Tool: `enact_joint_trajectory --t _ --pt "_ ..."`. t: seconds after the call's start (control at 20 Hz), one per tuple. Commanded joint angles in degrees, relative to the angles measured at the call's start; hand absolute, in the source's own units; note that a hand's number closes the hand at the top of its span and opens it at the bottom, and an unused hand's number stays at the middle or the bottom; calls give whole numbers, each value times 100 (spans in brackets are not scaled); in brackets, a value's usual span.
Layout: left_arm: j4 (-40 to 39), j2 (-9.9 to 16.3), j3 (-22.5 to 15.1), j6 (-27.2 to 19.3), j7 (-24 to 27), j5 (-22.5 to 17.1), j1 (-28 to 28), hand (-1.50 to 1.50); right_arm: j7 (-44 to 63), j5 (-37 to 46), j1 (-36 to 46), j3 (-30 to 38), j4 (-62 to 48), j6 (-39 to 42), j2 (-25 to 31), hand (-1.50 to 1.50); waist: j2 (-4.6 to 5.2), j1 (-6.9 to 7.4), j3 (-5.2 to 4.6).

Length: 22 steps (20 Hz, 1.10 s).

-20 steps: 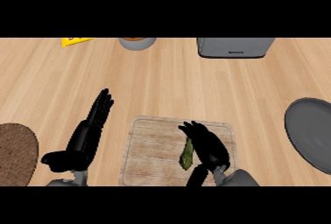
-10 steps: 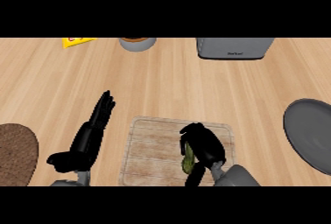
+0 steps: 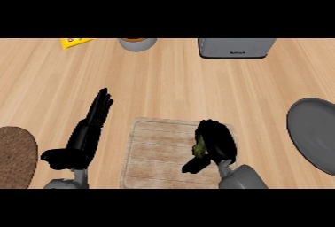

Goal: Pick the squash from the cutting board and place it in the pan

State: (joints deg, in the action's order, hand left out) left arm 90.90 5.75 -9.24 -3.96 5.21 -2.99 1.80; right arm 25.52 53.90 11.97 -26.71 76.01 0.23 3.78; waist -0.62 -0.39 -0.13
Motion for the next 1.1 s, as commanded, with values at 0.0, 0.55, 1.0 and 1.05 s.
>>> enact_joint_trajectory --t 0.0,0.55,1.0,1.05 --pt "73 31 38 -10 -24 9 33 0 1126 161 106 1024 -138 -549 31 150 51 -61 11" --pt "28 -113 -75 -81 -80 137 -10 0 3050 2408 -53 562 2353 -1035 106 150 23 -56 10" --pt "-168 -51 -18 178 324 106 -230 0 2923 1861 -329 1743 3007 -1640 140 150 61 22 13" --pt "-155 -158 -78 12 238 239 -162 0 2698 1841 -571 1818 2733 -2140 158 150 64 26 16"
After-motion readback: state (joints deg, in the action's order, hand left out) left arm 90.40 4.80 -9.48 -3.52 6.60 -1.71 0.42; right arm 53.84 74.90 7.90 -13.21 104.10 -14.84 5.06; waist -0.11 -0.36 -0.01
